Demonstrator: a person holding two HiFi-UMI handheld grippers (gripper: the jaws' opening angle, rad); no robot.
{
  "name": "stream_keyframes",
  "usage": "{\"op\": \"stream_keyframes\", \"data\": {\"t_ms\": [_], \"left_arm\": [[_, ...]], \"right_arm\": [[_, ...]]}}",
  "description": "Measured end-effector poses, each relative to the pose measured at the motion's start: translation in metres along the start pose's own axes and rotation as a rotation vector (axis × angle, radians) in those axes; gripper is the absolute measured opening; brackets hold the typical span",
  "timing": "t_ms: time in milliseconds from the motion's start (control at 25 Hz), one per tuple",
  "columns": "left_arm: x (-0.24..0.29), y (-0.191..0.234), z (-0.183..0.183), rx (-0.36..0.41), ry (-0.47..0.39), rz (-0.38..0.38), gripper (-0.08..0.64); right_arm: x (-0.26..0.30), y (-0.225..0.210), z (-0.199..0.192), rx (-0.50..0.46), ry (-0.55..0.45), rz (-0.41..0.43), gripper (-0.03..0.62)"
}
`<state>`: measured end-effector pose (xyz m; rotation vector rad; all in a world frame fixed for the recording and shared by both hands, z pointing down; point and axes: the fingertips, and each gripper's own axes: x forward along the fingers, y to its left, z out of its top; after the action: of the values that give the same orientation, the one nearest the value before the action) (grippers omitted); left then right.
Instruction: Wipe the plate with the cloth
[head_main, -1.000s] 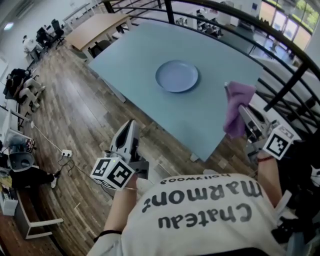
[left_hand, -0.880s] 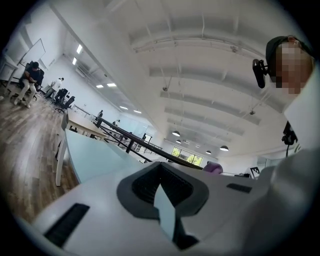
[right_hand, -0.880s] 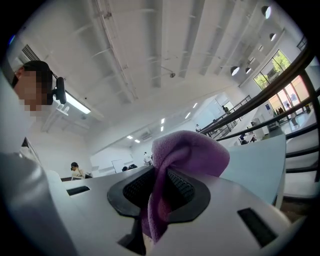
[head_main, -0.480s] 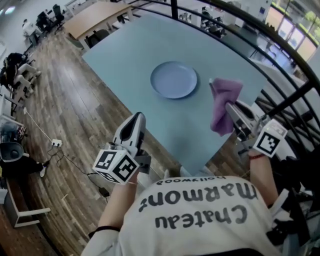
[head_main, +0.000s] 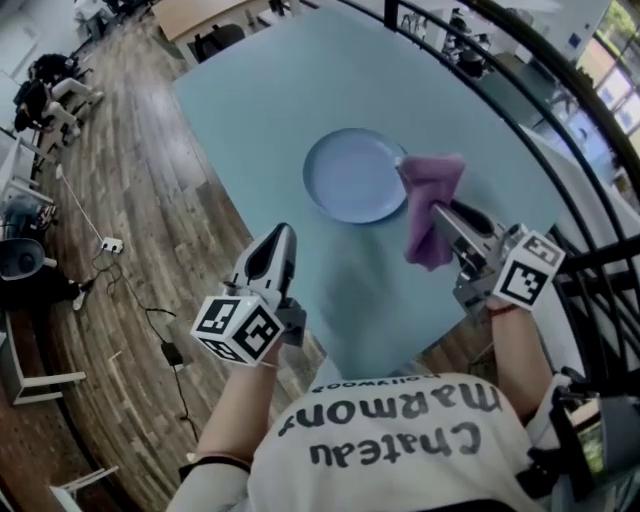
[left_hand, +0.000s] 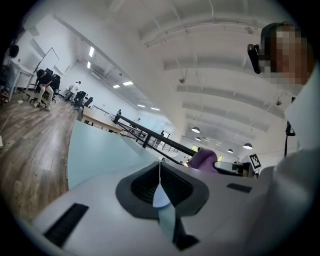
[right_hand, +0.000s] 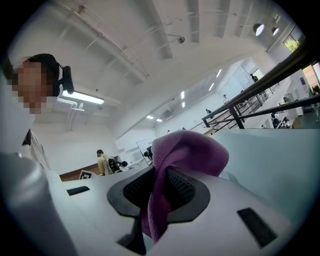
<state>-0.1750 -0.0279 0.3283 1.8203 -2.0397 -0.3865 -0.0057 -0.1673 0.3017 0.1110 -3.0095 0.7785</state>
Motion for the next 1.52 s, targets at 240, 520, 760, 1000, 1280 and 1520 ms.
{"op": "stream_keyframes", "data": {"t_ms": [240, 520, 760, 1000, 1280, 1520], "left_arm": [[0.057, 0.023, -0.008, -0.001, 0.058, 0.072, 0.005], [0.138, 0.097, -0.048, 0.094, 0.299, 0.283, 0.169], [0.184, 0.157, -0.077, 0.141, 0.495, 0.377, 0.179], [0.202, 0.162, -0.084, 0.118, 0.524, 0.389, 0.181], [0.191, 0.159, -0.099, 0.121, 0.529, 0.452, 0.023], [0.167, 0.101, -0.118, -0.038, 0.422, 0.403, 0.017]], "right_arm": [[0.040, -0.036, -0.006, 0.048, 0.069, 0.067, 0.086], [0.059, -0.062, -0.015, 0.092, 0.113, 0.104, 0.086], [0.083, -0.092, -0.016, 0.124, 0.168, 0.096, 0.086], [0.090, -0.101, -0.015, 0.136, 0.193, 0.111, 0.086], [0.089, -0.110, -0.024, 0.150, 0.206, 0.128, 0.086], [0.090, -0.118, -0.031, 0.156, 0.212, 0.122, 0.086]]}}
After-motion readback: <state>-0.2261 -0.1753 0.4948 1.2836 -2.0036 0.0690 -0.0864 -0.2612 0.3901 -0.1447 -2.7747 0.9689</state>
